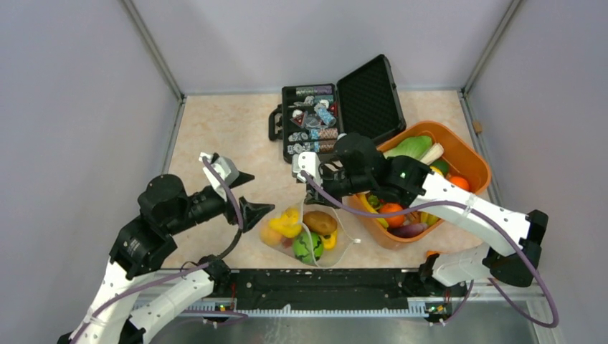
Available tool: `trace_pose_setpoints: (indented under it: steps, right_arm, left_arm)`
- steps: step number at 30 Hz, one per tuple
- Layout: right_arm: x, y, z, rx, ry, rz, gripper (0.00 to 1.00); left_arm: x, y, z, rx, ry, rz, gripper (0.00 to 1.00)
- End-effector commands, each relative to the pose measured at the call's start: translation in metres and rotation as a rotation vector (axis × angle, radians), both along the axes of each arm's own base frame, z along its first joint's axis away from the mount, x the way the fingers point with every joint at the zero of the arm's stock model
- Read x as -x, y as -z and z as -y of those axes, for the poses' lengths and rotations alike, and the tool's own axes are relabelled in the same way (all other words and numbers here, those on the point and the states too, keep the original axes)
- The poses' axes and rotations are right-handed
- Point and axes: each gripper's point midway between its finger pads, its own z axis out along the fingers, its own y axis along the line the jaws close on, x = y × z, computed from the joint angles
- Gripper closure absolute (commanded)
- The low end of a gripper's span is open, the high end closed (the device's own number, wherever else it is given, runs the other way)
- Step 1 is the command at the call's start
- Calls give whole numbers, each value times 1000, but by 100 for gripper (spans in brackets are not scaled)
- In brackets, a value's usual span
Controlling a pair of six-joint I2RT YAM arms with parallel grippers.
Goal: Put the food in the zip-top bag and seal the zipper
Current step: Adjust the zipper food storage bag at the center of the board.
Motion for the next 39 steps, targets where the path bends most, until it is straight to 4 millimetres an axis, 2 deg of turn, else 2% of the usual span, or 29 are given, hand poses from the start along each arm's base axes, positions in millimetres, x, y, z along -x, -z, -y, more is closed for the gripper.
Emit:
trace_pose_setpoints:
  steps: [1, 4, 7, 10, 16, 22, 26, 28, 34, 37, 39]
  right_arm:
    - [-3, -28, -9, -59, -123, 86, 100]
    - [-3, -22, -10, -37, -170, 67, 100]
    - [-9, -15, -10, -14, -191, 61, 100]
    - [-17, -13, -11, -13, -197, 37, 100]
    - [-21, -6, -15, -6, -236, 14, 100]
    - [-20, -4, -20, 1, -261, -4, 100]
    - [-19, -7, -21, -2, -279, -4, 100]
    - [-20, -8, -22, 0, -281, -1, 100]
    - [-20, -9, -25, 3, -292, -9, 100]
    - [-20, -9, -26, 1, -296, -14, 100]
    - [-20, -9, -27, 0, -296, -19, 100]
  left_arm:
    - [30, 23, 22, -59, 278, 42, 8]
    - [42, 43, 33, -77, 419, 81, 6]
    - [37, 57, 36, -80, 430, 132, 8]
    - [37, 63, 34, -101, 452, 273, 11]
    - [5, 63, 27, -84, 282, 500, 17]
    - [-7, 72, 33, -115, 284, 532, 17]
    - [-6, 82, 38, -138, 333, 515, 21]
    - [-2, 84, 42, -134, 366, 510, 27]
    - [13, 87, 47, -141, 472, 485, 56]
    - [14, 88, 46, -165, 486, 479, 71]
    - [12, 87, 46, -170, 477, 484, 77]
